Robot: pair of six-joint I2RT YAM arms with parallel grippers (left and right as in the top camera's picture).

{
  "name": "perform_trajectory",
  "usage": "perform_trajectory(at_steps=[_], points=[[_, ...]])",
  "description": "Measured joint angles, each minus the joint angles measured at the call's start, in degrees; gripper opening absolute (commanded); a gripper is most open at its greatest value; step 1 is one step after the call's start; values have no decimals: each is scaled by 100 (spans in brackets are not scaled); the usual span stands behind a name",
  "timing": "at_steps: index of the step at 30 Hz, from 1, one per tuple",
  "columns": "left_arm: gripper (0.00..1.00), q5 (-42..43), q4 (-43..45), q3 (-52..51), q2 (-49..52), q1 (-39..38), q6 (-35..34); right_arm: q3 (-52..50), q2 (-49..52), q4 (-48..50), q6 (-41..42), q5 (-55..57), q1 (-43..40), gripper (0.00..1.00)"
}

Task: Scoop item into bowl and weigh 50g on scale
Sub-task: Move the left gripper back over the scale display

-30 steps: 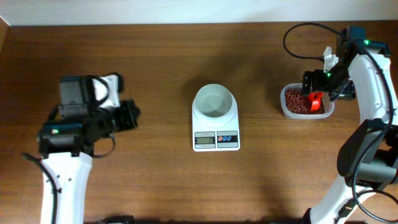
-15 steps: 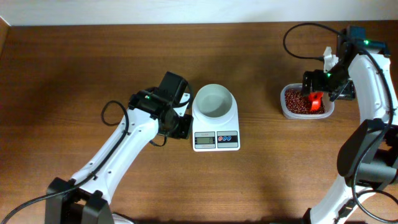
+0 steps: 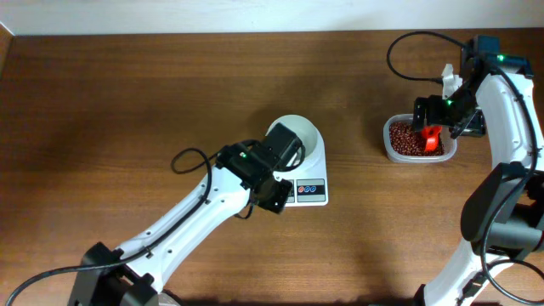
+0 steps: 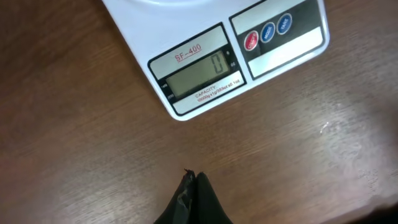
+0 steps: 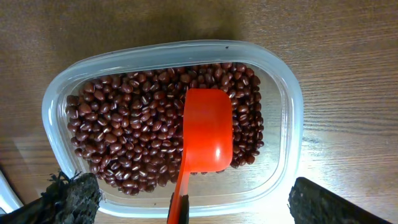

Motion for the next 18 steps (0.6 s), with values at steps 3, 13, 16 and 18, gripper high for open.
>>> perform_trajectory(at_steps=[3, 13, 16, 18], points=[[0, -2, 210, -212, -7, -4, -142, 0, 0, -2, -2, 0, 0, 99], [34, -13, 334, -549, -7, -4, -339, 0, 0, 0, -2, -2, 0, 99], [38, -26, 334, -557, -7, -4, -356, 0, 0, -2, -4, 0, 0, 99], [40, -26, 308, -560, -7, -4, -352, 0, 0, -2, 0, 0, 0, 99]])
